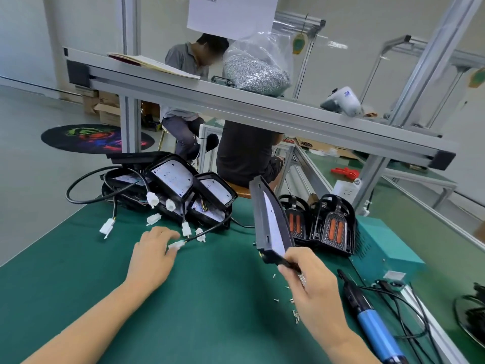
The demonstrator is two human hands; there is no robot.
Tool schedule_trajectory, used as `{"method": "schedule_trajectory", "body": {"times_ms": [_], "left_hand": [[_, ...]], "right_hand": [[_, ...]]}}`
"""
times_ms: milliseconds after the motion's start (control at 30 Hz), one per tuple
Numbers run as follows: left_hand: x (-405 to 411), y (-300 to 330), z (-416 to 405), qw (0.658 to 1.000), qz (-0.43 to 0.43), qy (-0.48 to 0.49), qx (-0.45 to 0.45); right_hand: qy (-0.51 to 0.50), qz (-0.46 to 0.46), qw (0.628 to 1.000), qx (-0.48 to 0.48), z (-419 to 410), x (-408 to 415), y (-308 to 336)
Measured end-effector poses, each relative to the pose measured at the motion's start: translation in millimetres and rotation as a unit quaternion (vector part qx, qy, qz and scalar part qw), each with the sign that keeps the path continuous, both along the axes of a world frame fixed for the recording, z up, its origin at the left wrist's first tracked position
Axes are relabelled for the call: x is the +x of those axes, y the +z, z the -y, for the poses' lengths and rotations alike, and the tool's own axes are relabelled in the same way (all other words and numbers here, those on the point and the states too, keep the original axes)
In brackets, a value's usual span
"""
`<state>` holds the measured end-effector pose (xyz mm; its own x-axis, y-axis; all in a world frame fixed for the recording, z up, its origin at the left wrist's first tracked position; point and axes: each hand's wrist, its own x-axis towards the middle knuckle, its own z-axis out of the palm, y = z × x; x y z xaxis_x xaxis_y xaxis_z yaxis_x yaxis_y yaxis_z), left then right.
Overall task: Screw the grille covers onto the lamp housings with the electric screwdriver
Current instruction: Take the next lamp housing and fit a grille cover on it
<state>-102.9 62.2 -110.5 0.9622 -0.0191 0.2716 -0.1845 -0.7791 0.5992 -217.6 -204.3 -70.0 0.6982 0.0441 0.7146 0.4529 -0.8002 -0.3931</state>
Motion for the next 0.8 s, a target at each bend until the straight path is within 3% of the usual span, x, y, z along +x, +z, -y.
{"method": "schedule_trajectory", "body": {"times_ms": [33, 67, 133, 167, 200, 267, 400, 467, 567, 667, 733, 800], "left_hand": [[-3, 4, 2, 0.994, -0.026, -0.010, -0.109], [-7, 11, 6, 0.961, -0.095, -0.030, -0.259], [-11, 22, 10, 0.813, -0.261, -0.115, -0.507], [-13, 25, 8, 0.753, -0.316, -0.143, -0.559], [-15, 27, 5, 0.717, -0.349, -0.162, -0.581], [-16, 24, -1, 0.693, -0.361, -0.186, -0.596], [-20, 6, -7, 0.761, -0.356, -0.179, -0.511], [-22, 2, -7, 0.778, -0.358, -0.150, -0.494], [-21, 2, -9, 0.782, -0.346, -0.123, -0.504], [-21, 1, -10, 0.785, -0.341, -0.127, -0.501], [-23, 1, -7, 0.817, -0.319, -0.114, -0.466], [-25, 1, -2, 0.877, -0.266, -0.078, -0.393]], "right_hand": [[0.023, 0.004, 1.000, -0.019, -1, -3, 3], [0.045, 0.007, 0.998, -0.052, -2, -5, 4], [0.088, 0.013, 0.984, -0.152, -8, -8, 2], [0.112, 0.019, 0.972, -0.206, -10, -8, -1], [0.133, 0.027, 0.958, -0.254, -12, -9, -5], [0.154, 0.037, 0.938, -0.308, -14, -10, -12], [0.170, 0.014, 0.921, -0.352, -17, -12, -22], [0.186, -0.008, 0.921, -0.343, -17, -12, -24], [0.218, -0.063, 0.957, -0.180, -17, -9, -12], [0.095, -0.049, 0.994, 0.030, -17, 14, 18], [0.008, -0.080, 0.990, 0.114, -17, 42, 40], [-0.046, -0.152, 0.981, 0.110, -20, 74, 57]]}}
